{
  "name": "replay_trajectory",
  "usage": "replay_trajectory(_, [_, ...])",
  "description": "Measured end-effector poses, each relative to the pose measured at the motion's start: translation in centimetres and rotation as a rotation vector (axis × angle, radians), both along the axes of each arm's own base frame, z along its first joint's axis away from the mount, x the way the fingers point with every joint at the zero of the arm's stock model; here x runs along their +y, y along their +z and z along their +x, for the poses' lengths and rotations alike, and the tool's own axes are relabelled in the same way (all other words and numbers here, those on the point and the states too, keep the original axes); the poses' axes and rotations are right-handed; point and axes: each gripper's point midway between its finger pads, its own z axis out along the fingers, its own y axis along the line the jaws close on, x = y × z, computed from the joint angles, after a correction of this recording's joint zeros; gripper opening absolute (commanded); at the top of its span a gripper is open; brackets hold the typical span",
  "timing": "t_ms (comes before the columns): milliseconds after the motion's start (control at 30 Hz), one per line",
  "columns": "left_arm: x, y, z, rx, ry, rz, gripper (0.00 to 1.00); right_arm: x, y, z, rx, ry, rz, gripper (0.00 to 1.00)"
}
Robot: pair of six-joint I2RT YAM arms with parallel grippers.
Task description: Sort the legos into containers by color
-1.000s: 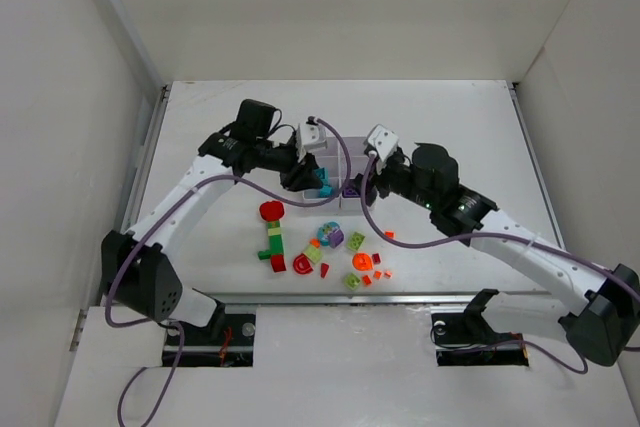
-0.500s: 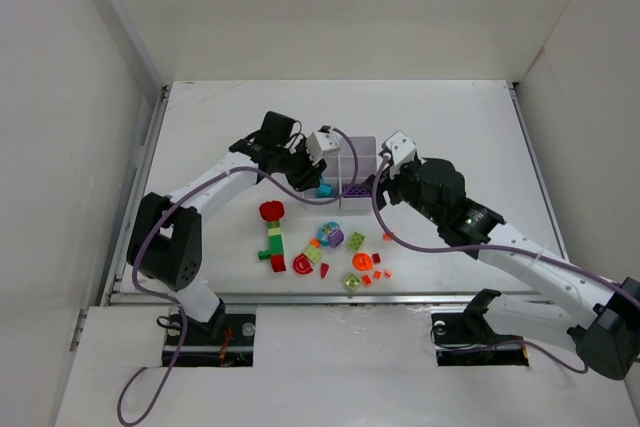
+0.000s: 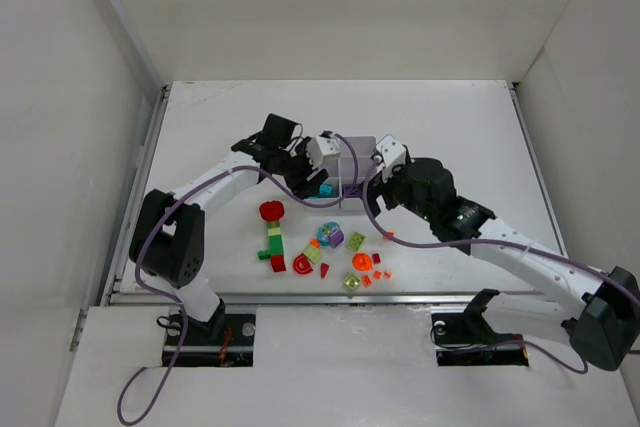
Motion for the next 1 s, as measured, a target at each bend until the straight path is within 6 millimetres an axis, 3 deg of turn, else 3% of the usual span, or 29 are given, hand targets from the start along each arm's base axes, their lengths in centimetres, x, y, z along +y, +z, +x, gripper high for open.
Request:
replay_trajectory(133, [0.2,0.3,-0.5,0.015,0.000,0.001,0.62,0.3,-1.5,-0.5,0.051,0.026,-0.024,0.91])
replay_trajectory(233, [0.6,1.6,-0.6,0.000,0.017,-0.017,0.62,1.0,-1.7,-1.0,0.073,0.065,-0.011,0.91])
replay_trajectory(333, [1.6,4.1,-0.1,-0.033,0.083,-0.058,0.62,2.3,-2.7,-1.4,0.123,0.104,-0.003,0.91])
replay_trajectory(467, [4.1,8.8,1.0,-0.137,0.233,-0.151,0.62,5.1,-6.3,-2.8,0.231,0.176,-0.052,0.88])
replay_trajectory(567, [6.4,10.9,0.6,-0.207,0.354,-0.206,0.62,7.0,-8.7,-4.0,0.310,0.220,-0.097,0.83])
replay_trajectory(733, [8.0,10.7,-1.1,-0.230,0.448,-0.250,0.63,9.7,-12.0,-4.9,0.440,0.239,-0.169,0.79])
replay_trajectory(1000, [8.5,9.8,-1.2,-0.207,0.506,-0.254,0.63,9.0,-14.6,-6.2,0.556,0.159,-0.220,0.76])
